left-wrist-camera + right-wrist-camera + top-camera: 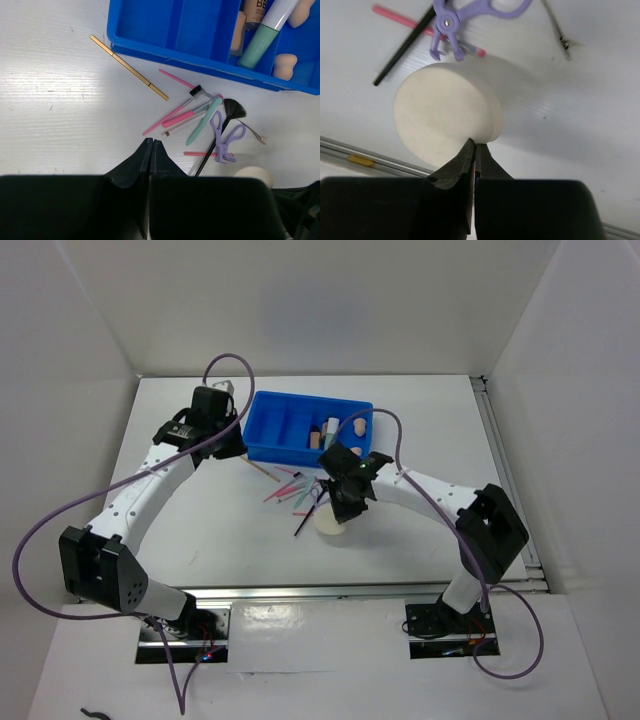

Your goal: Organize the makeup

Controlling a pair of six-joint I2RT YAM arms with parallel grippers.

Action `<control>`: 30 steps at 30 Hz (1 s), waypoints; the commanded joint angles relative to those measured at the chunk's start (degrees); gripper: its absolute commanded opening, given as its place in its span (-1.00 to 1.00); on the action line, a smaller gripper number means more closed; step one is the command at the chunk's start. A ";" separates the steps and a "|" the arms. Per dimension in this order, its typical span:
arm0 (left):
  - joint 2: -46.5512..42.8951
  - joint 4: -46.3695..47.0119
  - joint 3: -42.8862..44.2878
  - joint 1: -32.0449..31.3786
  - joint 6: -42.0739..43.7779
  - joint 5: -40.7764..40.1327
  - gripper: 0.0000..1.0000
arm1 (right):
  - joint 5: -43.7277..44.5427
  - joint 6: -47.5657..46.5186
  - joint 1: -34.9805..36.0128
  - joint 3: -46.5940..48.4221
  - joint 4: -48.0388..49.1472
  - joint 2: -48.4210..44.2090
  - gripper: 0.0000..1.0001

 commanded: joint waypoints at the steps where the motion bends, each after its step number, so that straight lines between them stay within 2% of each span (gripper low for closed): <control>1: 0.01 1.53 0.06 0.17 -0.50 0.93 -0.79 | 5.17 -1.55 -1.61 7.09 -6.03 -3.49 -1.00; 5: 0.53 2.06 0.06 0.17 -0.50 0.93 -0.79 | 7.12 -4.79 -7.84 16.23 -4.65 -1.21 -1.00; 6: 0.53 2.06 0.06 0.17 -0.50 0.93 -0.79 | 7.12 -5.59 -11.43 18.43 -3.94 0.02 -1.00; 12: 0.53 0.92 0.59 0.17 -0.50 -0.21 -0.79 | 10.10 -10.16 -22.26 41.62 -4.45 15.91 -1.00; 13: 0.01 0.92 0.59 0.78 -0.50 -0.21 -0.79 | 10.98 -10.17 -22.80 47.57 -5.07 18.11 -1.00; 16: 0.01 0.92 0.59 1.30 -0.50 -0.21 -0.79 | 14.31 -12.36 -23.94 55.77 -6.30 27.42 -1.00; 21: 0.01 0.92 0.59 1.31 0.03 0.31 -0.79 | 18.89 -13.51 -24.47 63.36 -8.50 35.62 -1.00; 30: 1.67 0.39 1.12 1.31 0.03 0.32 -0.79 | 19.95 -14.04 -24.47 59.85 -6.57 36.77 -1.00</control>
